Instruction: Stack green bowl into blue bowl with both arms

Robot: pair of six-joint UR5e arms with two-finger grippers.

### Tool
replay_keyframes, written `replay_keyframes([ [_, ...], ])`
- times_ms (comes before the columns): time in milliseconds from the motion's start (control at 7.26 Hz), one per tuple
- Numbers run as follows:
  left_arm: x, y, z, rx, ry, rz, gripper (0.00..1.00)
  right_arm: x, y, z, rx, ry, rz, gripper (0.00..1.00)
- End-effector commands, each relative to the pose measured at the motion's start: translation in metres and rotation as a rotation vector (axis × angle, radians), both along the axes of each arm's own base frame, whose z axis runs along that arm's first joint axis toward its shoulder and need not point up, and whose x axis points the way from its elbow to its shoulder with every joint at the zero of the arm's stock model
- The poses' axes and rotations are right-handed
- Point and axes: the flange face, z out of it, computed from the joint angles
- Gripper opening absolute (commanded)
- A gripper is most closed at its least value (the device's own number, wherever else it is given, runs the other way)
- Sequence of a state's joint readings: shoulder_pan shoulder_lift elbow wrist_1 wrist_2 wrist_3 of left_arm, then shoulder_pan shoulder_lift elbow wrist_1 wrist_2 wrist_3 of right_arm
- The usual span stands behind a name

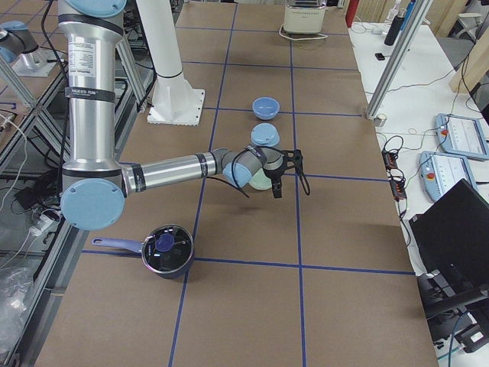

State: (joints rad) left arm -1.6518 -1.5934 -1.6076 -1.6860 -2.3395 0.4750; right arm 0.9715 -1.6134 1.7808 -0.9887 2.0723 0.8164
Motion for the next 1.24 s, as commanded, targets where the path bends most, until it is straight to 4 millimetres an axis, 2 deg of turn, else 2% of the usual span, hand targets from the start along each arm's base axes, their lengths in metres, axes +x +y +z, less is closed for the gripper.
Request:
replay_keyframes([
  [0, -0.069, 0.046, 0.06, 0.015, -0.01, -0.031, 0.99, -0.046, 0.023, -0.002, 0.013, 0.041, -0.068, 0.91],
  [138, -0.073, 0.047, 0.055, 0.023, -0.012, -0.039, 0.99, -0.054, 0.029, 0.006, 0.006, 0.056, -0.082, 0.69],
  [275, -0.073, 0.048, 0.056, 0.022, -0.012, -0.04, 0.99, -0.052, 0.033, 0.012, -0.004, 0.064, -0.088, 0.3],
  [413, -0.073, 0.048, 0.056, 0.022, -0.012, -0.04, 0.99, -0.05, 0.034, 0.012, -0.003, 0.062, -0.091, 0.0],
  [688, -0.07, 0.059, 0.062, 0.02, -0.011, -0.043, 0.99, -0.048, 0.035, 0.01, 0.001, 0.057, -0.098, 0.0],
  [826, -0.068, 0.069, 0.072, -0.009, -0.003, -0.062, 0.99, -0.048, 0.035, 0.011, 0.0, 0.057, -0.099, 0.0],
  [964, -0.067, 0.074, 0.079, -0.093, 0.02, -0.135, 0.99, -0.043, 0.028, 0.003, 0.007, 0.043, -0.08, 0.0],
  [1101, -0.063, 0.085, 0.077, -0.178, 0.053, -0.235, 0.99, -0.026, 0.017, -0.015, 0.0, -0.009, -0.07, 0.0],
])
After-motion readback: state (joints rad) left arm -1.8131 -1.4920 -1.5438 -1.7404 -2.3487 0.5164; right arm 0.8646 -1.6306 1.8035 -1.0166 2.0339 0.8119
